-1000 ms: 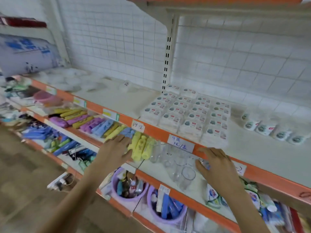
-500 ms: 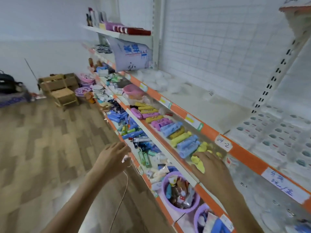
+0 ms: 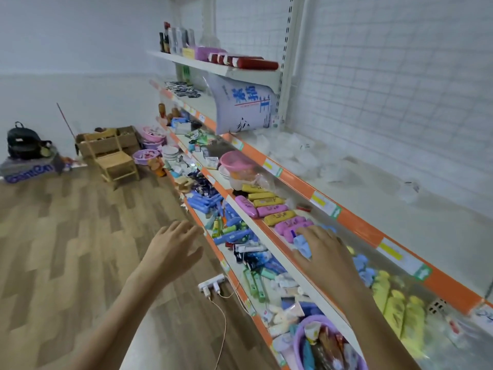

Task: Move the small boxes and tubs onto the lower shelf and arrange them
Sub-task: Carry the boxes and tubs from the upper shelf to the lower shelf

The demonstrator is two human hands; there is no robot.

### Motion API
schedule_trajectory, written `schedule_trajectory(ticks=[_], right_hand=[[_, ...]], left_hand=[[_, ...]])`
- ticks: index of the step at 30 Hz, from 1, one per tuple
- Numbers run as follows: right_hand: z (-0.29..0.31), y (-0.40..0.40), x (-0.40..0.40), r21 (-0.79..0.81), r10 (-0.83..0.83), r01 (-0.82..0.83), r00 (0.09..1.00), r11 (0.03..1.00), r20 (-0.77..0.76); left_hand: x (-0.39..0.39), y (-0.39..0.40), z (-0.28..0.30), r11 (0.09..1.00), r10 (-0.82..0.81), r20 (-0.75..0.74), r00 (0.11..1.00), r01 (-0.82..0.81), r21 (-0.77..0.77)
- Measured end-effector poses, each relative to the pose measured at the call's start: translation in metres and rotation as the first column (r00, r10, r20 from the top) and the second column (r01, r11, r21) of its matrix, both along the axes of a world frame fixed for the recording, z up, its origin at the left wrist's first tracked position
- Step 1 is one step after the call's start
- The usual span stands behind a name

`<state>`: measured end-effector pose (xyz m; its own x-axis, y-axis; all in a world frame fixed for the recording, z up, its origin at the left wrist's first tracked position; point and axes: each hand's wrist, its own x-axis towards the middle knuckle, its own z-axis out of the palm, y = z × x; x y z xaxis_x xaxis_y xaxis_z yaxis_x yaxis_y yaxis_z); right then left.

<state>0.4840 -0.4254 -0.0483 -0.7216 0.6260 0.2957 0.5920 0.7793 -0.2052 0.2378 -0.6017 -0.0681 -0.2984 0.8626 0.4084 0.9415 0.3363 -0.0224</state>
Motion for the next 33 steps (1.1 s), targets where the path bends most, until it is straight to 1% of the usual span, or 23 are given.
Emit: schedule_trajectory(ticks=[3, 5, 7, 10, 13, 16, 19, 21, 26, 29, 33], right_hand=[[-0.004, 0.02, -0.02, 0.004, -0.046, 0.046, 0.999, 0.999, -0.001], [-0.005, 0.036, -0.031, 0.0, -0.084, 0.084, 0.996, 0.996, 0.03], [-0.005, 0.056, -0.041, -0.002, -0.11, 0.11, 0.994, 0.994, 0.027], [-0.007, 0.092, -0.056, 0.036, -0.139, 0.138, 0.99, 0.99, 0.006], [0.001, 0.137, -0.075, 0.056, -0.161, 0.162, 0.987, 0.985, -0.029], [0.013, 0.184, -0.099, 0.064, -0.168, 0.173, 0.983, 0.983, -0.078], [0.03, 0.23, -0.126, 0.058, -0.165, 0.172, 0.98, 0.983, -0.112], [0.039, 0.261, -0.142, 0.061, -0.165, 0.173, 0.978, 0.983, -0.127], [0.051, 0.32, -0.179, 0.05, -0.141, 0.15, 0.98, 0.987, -0.141], [0.05, 0.354, -0.202, 0.021, -0.133, 0.136, 0.987, 0.99, -0.094], [0.044, 0.4, -0.239, -0.038, -0.165, 0.165, 0.986, 0.985, 0.007]], left_hand=[[-0.025, 0.026, -0.007, 0.998, -0.017, 0.024, 1.0, 0.019, -0.055], [-0.04, 0.048, -0.011, 0.997, -0.038, 0.054, 0.998, 0.041, -0.067], [-0.054, 0.073, -0.016, 0.995, -0.061, 0.071, 0.996, 0.066, -0.072], [-0.075, 0.116, -0.019, 0.993, -0.075, 0.05, 0.996, 0.079, -0.09], [-0.1, 0.164, -0.017, 0.988, -0.122, 0.077, 0.99, 0.128, -0.083], [-0.129, 0.213, -0.005, 0.985, -0.16, 0.085, 0.984, 0.165, -0.056], [-0.157, 0.262, 0.02, 0.981, -0.184, 0.064, 0.981, 0.187, -0.046], [-0.177, 0.294, 0.036, 0.977, -0.212, 0.047, 0.976, 0.212, -0.012], [-0.216, 0.367, 0.06, 0.964, -0.264, 0.1, 0.959, 0.265, 0.01], [-0.234, 0.412, 0.068, 0.963, -0.271, 0.132, 0.954, 0.27, 0.022], [-0.253, 0.476, 0.076, 0.947, -0.314, 0.155, 0.937, 0.32, -0.014]])
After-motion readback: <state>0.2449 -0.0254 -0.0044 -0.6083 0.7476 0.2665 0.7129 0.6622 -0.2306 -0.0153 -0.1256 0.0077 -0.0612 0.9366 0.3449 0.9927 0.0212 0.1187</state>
